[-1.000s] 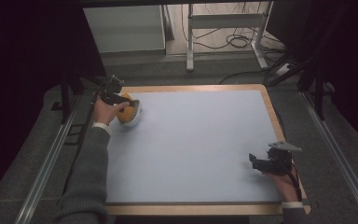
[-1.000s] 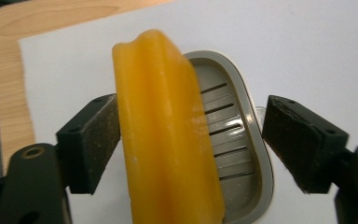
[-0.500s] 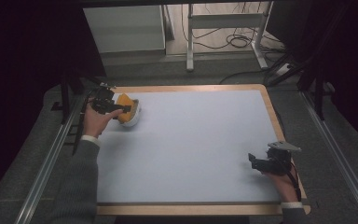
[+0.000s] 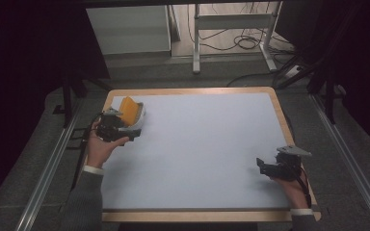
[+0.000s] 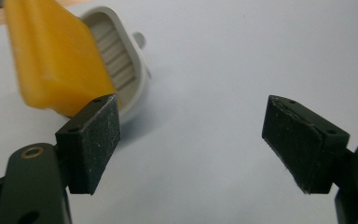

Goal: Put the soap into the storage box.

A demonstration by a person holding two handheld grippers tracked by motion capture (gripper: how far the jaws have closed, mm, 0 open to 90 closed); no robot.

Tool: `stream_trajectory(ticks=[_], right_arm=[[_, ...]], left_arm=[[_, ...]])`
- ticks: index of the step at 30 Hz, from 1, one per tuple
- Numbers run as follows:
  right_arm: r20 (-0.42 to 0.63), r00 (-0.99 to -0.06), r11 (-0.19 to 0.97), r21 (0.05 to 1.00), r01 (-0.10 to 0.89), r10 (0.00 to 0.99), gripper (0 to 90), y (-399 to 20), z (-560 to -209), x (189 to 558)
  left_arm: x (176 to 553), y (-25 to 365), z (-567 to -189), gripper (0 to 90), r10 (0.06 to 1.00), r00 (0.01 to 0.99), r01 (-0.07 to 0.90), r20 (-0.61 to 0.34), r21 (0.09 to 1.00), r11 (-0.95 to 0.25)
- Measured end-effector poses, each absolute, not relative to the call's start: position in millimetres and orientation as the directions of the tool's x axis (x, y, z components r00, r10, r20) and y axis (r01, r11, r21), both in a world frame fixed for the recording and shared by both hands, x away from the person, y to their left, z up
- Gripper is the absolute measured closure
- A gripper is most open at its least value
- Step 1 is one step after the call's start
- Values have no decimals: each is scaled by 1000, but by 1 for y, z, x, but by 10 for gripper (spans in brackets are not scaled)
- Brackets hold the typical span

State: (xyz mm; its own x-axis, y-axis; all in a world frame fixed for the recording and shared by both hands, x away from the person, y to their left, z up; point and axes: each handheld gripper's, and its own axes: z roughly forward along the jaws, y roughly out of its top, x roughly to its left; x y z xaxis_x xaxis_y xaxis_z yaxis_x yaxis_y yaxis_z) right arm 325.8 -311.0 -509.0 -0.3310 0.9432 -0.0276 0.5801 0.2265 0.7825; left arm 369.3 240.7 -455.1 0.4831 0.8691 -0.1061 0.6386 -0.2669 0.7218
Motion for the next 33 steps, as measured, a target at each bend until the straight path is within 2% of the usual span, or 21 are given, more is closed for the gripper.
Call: stream_trajectory(ticks=[10, 16, 33], right_arm=[[-23, -332, 225, 779, 585, 943, 64, -310, -509, 326], [-27, -337, 231, 780, 581, 941, 64, -304, -509, 327], [-47, -379, 271, 779, 565, 924, 64, -283, -510, 330]], left_arm=[[334, 225, -496, 206, 845, 524, 657, -112, 683, -317], [323, 224, -511, 202, 834, 528, 672, -161, 679, -295], [318, 219, -517, 191, 823, 549, 666, -147, 672, -324]])
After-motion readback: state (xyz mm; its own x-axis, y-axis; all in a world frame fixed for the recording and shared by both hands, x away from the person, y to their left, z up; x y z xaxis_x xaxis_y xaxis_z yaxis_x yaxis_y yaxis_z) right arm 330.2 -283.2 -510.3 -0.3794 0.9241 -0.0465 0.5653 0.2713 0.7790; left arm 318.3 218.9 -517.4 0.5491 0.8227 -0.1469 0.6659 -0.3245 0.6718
